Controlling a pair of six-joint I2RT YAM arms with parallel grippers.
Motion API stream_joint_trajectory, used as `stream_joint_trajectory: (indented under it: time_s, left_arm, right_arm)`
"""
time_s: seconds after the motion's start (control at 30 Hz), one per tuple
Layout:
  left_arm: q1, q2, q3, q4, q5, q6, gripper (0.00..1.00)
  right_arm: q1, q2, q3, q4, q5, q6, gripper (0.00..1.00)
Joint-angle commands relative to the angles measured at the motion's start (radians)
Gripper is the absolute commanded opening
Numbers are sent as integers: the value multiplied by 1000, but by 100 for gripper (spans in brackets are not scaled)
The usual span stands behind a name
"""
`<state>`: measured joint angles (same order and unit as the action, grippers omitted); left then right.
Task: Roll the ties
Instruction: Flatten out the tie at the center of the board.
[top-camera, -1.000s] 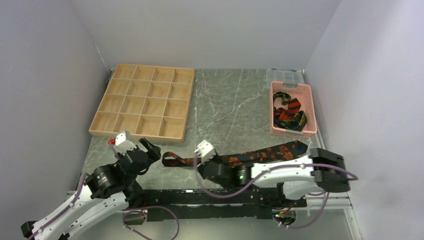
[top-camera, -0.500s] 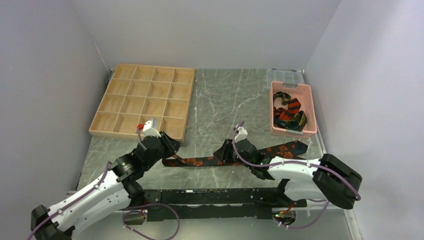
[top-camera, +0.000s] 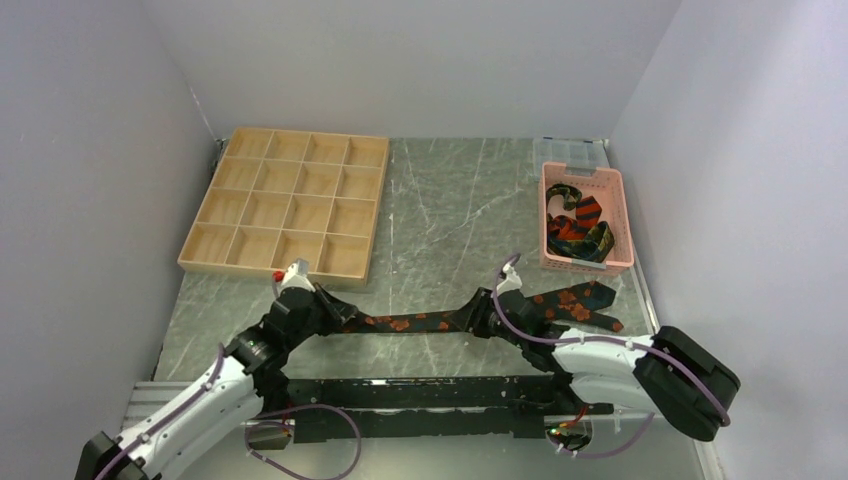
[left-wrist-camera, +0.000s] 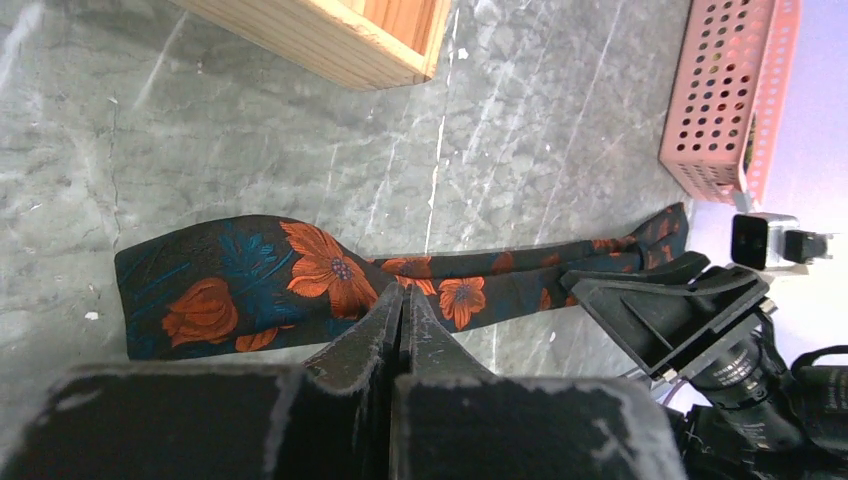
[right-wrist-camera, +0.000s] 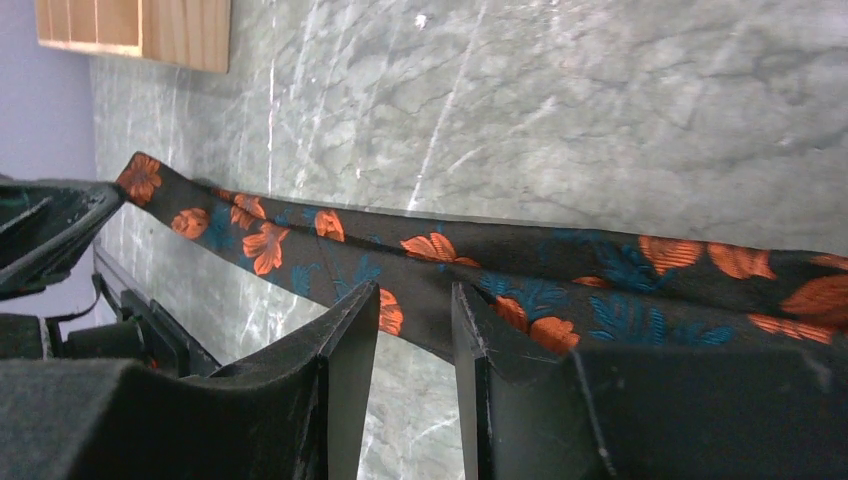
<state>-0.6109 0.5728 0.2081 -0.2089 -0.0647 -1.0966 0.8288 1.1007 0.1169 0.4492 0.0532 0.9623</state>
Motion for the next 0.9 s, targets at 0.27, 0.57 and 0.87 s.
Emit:
stream_joint_trajectory:
  time_s: [0.27, 0.57, 0.87]
  left_arm:
    - [5, -178, -84, -198, -128, -59, 3]
    - [5, -380, -16, -371, -151, 3, 3]
    - [5, -337, 85, -366, -207, -10, 15]
  right_arm:
    - [-44, -62, -39, -66, 92, 70, 39]
    - [-43, -125, -114, -101, 125, 119, 39]
    - [-45, -217, -146, -209, 152, 115, 39]
